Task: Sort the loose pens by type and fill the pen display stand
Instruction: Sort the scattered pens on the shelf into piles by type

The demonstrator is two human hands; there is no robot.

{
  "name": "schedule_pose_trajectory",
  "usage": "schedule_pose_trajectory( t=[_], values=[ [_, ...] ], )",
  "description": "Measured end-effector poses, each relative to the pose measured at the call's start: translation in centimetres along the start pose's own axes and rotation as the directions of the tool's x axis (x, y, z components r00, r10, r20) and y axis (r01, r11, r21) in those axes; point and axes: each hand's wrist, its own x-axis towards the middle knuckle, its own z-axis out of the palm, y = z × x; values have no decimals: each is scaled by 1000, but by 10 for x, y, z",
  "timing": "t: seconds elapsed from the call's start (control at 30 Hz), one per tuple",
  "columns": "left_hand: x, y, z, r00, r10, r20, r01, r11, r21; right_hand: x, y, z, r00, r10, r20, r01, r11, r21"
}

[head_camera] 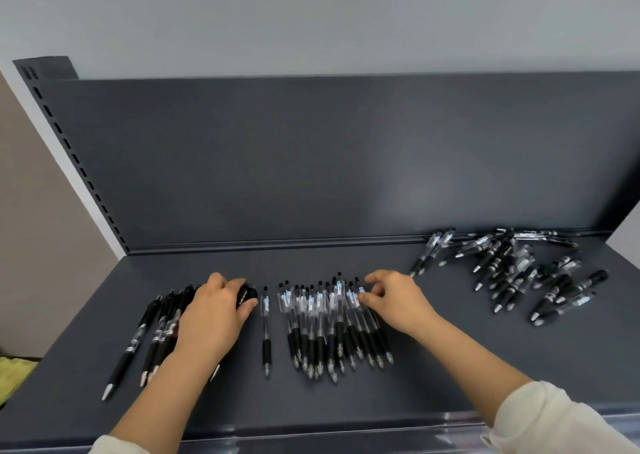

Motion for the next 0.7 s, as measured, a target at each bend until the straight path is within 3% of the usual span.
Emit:
schedule_pose_trajectory(
  t=[0.17,0.3,0.5,0.7],
  values=[
    [5,21,-4,998,50,-44,-50,999,13,-9,22,-18,995,-27,-96,24,999,-30],
    [9,67,-5,978,204,-41,-207,976,-71,-22,56,-41,979,-25,-200,11,997,-71],
    [6,164,9,889,457,-26,-451,865,-218,-46,116,-82,947,37,-319,-83,987,-134],
    [-4,247,25,798,600,56,-569,781,-257,-68,174,-125,894,146,-423,-217,968,-124]
  ],
)
